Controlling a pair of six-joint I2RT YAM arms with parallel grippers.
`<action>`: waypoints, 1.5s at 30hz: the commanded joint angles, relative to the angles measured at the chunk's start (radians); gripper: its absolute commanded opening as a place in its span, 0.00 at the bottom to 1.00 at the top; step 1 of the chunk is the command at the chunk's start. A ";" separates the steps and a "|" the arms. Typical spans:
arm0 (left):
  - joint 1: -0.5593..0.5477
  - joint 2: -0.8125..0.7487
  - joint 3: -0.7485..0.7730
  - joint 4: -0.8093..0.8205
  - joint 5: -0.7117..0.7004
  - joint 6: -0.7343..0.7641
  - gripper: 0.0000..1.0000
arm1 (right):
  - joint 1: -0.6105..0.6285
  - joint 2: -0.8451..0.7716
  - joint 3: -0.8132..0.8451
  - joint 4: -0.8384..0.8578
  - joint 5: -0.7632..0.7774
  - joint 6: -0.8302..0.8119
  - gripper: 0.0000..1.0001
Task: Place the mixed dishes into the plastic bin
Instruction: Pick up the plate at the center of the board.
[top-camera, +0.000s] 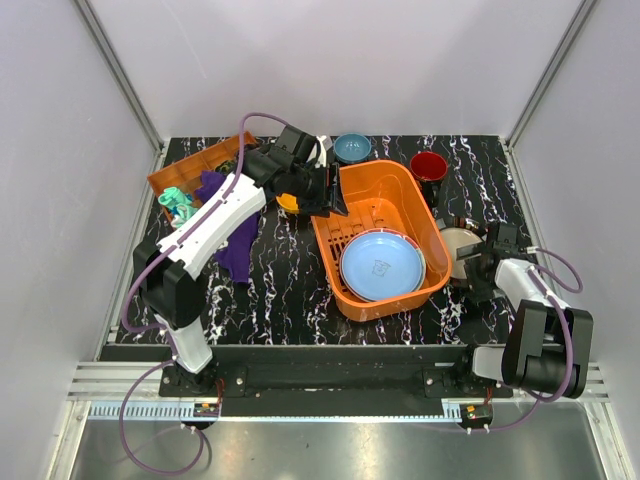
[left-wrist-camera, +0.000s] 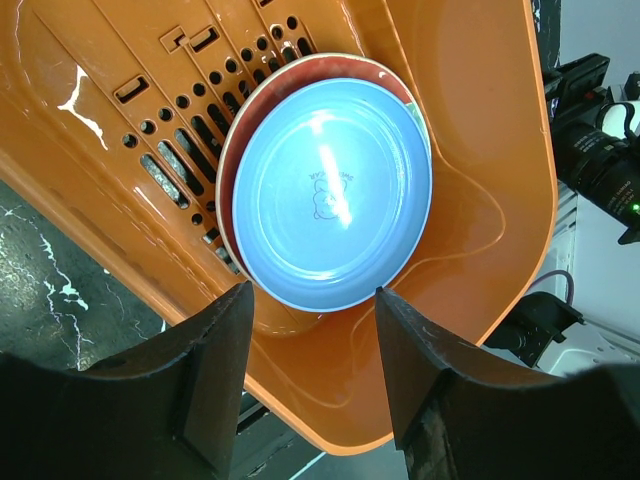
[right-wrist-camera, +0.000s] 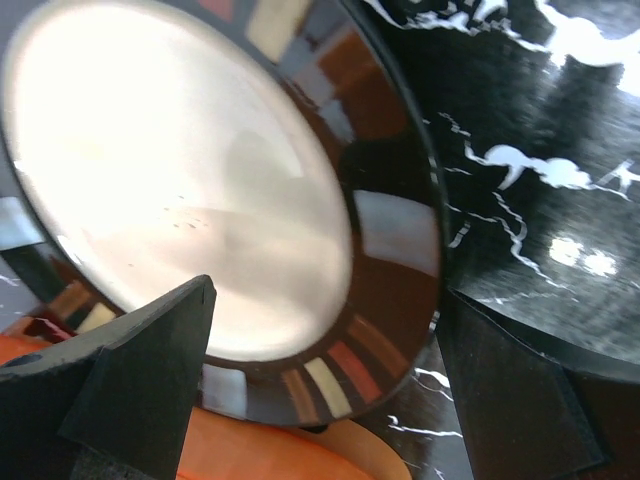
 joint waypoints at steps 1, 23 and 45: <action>-0.001 -0.058 -0.011 0.027 -0.004 0.009 0.55 | -0.009 0.030 -0.028 0.044 -0.011 0.010 1.00; -0.001 -0.043 0.005 0.028 0.003 0.008 0.55 | -0.015 0.025 -0.051 0.070 -0.037 0.002 0.13; -0.001 -0.012 0.090 0.033 0.010 -0.006 0.55 | -0.034 -0.221 0.096 -0.138 0.023 -0.043 0.00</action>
